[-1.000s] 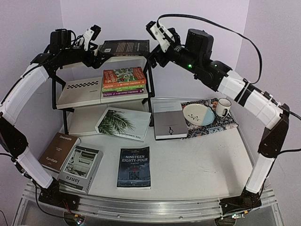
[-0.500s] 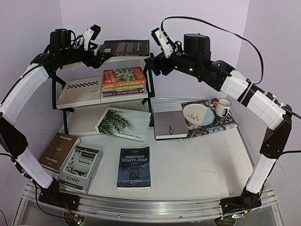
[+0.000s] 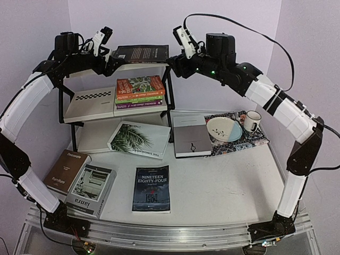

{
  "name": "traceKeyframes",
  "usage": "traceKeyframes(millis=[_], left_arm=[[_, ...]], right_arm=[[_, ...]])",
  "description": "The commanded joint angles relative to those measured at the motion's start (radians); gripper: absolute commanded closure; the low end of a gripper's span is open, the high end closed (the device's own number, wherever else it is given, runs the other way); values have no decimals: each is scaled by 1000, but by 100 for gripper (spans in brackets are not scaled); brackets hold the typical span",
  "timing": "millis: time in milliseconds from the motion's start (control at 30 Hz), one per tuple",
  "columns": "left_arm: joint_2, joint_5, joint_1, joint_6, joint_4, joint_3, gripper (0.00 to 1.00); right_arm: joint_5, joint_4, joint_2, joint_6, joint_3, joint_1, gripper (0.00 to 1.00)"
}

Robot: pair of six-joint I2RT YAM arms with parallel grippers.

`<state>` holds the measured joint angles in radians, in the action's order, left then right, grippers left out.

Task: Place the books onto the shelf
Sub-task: Adjust the book pile on the shelf.

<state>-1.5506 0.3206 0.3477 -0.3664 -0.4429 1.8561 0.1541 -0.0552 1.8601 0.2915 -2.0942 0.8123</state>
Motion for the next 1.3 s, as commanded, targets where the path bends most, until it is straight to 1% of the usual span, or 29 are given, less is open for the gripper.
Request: traceKeyframes(millis=[0, 433, 733, 967, 1133, 1267], left_arm=[[46, 3, -1, 4, 49, -4, 3], [47, -5, -1, 2, 54, -12, 2], [40, -5, -1, -1, 57, -8, 2], [38, -7, -1, -7, 58, -8, 2], [33, -7, -1, -10, 60, -8, 2], [28, -6, -1, -11, 61, -4, 2]], right_arm=[[1, -19, 31, -9, -65, -5, 32], [1, -15, 99, -2, -136, -12, 35], [7, -17, 133, 7, -178, -17, 46], [-2, -20, 156, 16, -201, -19, 46], [-15, -24, 167, 28, -207, -18, 41], [-3, -26, 184, 32, -229, -18, 45]])
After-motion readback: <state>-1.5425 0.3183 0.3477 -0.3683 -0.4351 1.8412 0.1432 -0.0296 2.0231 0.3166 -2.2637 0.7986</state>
